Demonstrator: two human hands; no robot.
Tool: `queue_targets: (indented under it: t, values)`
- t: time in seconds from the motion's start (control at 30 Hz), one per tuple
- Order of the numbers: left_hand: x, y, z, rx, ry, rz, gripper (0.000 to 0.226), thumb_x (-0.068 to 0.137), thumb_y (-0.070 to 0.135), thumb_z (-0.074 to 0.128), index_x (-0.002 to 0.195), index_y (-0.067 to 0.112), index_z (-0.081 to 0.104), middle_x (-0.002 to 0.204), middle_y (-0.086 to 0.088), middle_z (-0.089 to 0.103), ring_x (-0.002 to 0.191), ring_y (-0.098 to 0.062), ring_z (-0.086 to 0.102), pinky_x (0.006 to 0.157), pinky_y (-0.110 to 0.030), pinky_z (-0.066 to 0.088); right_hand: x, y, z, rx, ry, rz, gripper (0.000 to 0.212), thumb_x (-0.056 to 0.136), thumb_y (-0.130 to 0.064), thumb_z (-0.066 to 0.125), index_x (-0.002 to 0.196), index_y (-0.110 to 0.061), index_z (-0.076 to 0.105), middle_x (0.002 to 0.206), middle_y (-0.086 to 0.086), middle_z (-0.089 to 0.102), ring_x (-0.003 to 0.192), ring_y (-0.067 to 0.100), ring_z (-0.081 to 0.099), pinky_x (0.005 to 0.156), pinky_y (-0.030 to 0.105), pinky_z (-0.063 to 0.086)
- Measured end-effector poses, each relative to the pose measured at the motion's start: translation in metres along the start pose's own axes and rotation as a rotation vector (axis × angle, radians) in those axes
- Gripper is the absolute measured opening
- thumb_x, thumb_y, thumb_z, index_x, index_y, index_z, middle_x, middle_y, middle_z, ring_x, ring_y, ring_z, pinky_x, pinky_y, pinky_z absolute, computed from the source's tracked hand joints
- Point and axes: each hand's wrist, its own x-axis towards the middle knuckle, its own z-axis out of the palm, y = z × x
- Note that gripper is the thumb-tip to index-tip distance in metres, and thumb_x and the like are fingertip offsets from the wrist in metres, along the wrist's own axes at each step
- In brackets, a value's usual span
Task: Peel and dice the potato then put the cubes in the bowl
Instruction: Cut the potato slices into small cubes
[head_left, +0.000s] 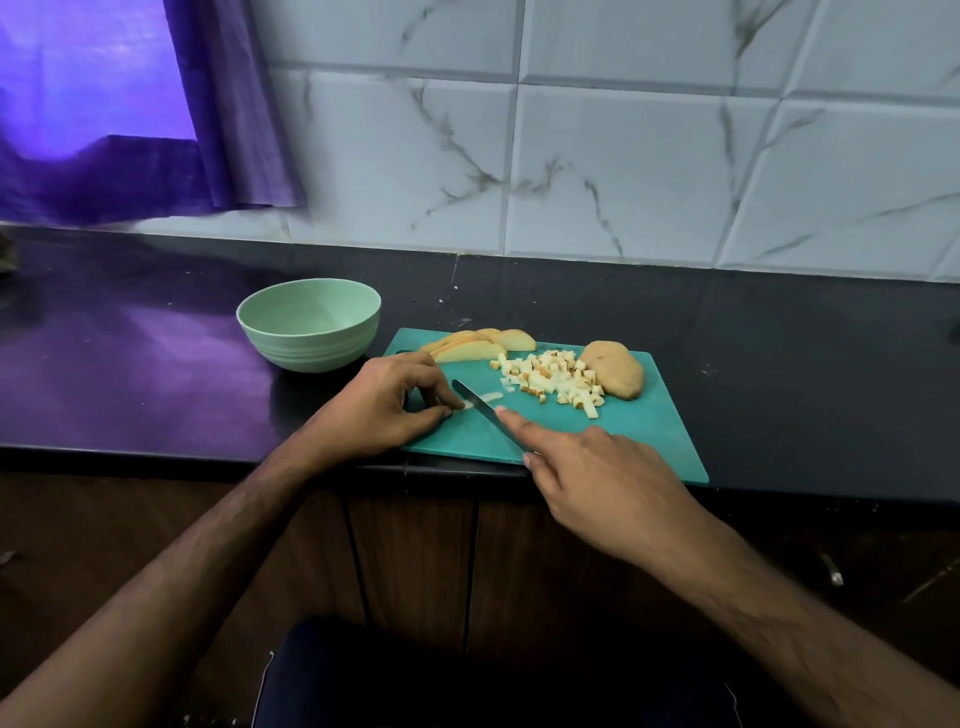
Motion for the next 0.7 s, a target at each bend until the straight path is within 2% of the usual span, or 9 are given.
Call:
queue_targets:
  t: [0.07,0.17,0.33,0.47,0.57,0.7]
  values:
    - [0.0,0.002,-0.001,0.007,0.007,0.003,0.012,0.085,0.01,0.081,0.091,0.02,0.08,0.087,0.014,0.065,0.079,-0.002,0.063,0.068,-0.006,0.039,0.004,-0.001,-0.001,0.008,-0.011,-0.002,0.053,0.11,-0.042,0.028,0.159,-0.049,0.008,0.073,-0.009,0.046,0.062,0.006,0.042,0.054,0.026,0.033]
    - [0.0,0.006,-0.002,-0.002,0.023,-0.007,0.012,0.082,0.005,0.082,0.087,0.015,0.078,0.083,0.016,0.062,0.077,0.003,0.062,0.069,-0.002,0.037,0.007,0.003,-0.01,0.041,-0.008,-0.004,0.051,0.11,-0.041,0.029,0.158,-0.05,0.014,0.07,-0.01,0.045,0.06,0.005,0.041,0.053,0.026,0.029]
    - [0.0,0.006,-0.002,-0.009,0.021,-0.013,0.011,0.083,0.007,0.082,0.087,0.017,0.078,0.083,0.014,0.064,0.078,0.0,0.063,0.069,-0.003,0.038,-0.003,0.004,-0.015,0.048,-0.031,-0.02,0.051,0.11,-0.043,0.029,0.156,-0.054,0.011,0.073,-0.011,0.046,0.061,0.005,0.042,0.054,0.025,0.03]
    - [0.0,0.007,-0.002,-0.016,0.016,-0.021,0.011,0.083,0.007,0.081,0.088,0.017,0.079,0.083,0.015,0.064,0.077,0.002,0.062,0.069,-0.003,0.038,-0.008,-0.003,-0.005,0.015,-0.012,-0.013,0.053,0.11,-0.043,0.027,0.158,-0.051,0.006,0.073,-0.01,0.044,0.063,0.006,0.043,0.059,0.029,0.036]
    - [0.0,0.008,-0.003,-0.019,0.008,-0.016,0.014,0.083,0.006,0.081,0.09,0.018,0.079,0.085,0.013,0.066,0.078,0.0,0.063,0.07,-0.004,0.038,-0.001,-0.008,-0.003,-0.012,-0.002,-0.013,0.053,0.11,-0.042,0.026,0.159,-0.049,0.006,0.074,-0.008,0.045,0.064,0.006,0.043,0.055,0.028,0.033]
    - [-0.001,0.008,-0.002,-0.063,0.02,-0.068,0.019,0.083,0.005,0.08,0.095,0.018,0.072,0.084,0.01,0.071,0.08,-0.008,0.067,0.071,-0.013,0.046,0.007,-0.006,-0.012,0.028,-0.018,-0.021,0.052,0.11,-0.041,0.029,0.158,-0.05,0.012,0.073,-0.008,0.047,0.063,0.006,0.044,0.053,0.026,0.031]
